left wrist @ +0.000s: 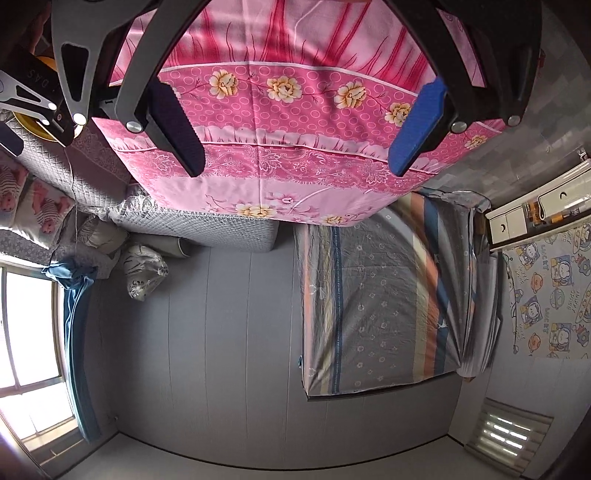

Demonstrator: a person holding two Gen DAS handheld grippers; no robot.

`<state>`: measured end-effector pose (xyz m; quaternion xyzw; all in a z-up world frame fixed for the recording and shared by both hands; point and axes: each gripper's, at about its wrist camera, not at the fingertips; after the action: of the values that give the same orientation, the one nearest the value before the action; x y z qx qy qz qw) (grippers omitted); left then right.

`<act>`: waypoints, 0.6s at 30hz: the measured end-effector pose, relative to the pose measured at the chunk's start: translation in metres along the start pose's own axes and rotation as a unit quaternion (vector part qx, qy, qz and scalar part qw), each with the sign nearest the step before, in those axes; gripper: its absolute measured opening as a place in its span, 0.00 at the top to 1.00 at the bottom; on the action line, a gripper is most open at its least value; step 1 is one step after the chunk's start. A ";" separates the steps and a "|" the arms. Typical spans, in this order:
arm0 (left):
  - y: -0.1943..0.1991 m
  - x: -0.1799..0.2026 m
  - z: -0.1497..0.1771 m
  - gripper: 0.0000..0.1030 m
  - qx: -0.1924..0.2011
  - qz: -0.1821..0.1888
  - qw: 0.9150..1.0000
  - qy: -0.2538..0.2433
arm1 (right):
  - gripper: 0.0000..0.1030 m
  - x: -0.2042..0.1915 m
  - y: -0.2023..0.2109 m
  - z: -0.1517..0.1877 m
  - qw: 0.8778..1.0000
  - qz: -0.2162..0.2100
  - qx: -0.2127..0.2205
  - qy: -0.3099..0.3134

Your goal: Collect trash

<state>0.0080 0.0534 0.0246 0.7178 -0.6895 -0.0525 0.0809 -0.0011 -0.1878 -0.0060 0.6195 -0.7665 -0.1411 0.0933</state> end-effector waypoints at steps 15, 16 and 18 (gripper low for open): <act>0.002 0.005 -0.002 0.08 0.002 0.008 1.000 -0.007 | 0.08 0.002 -0.002 0.003 1.000 0.004 -0.004 -0.001; 0.001 0.004 -0.002 0.08 -0.001 0.010 1.000 -0.006 | 0.08 0.002 -0.002 0.003 1.000 0.004 -0.005 -0.001; 0.000 0.004 -0.001 0.08 -0.005 0.012 1.000 -0.002 | 0.08 0.003 -0.003 0.003 1.000 0.005 -0.006 -0.003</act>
<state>0.0088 0.0496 0.0261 0.7089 -0.6981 -0.0563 0.0832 0.0001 -0.1907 -0.0096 0.6144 -0.7692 -0.1471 0.0956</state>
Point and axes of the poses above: each gripper's, at about its wrist camera, not at the fingertips, and y roughly against the way its jaws point, x to its right, z to its underside, and after that the axes turned 2 degrees about x, right-handed
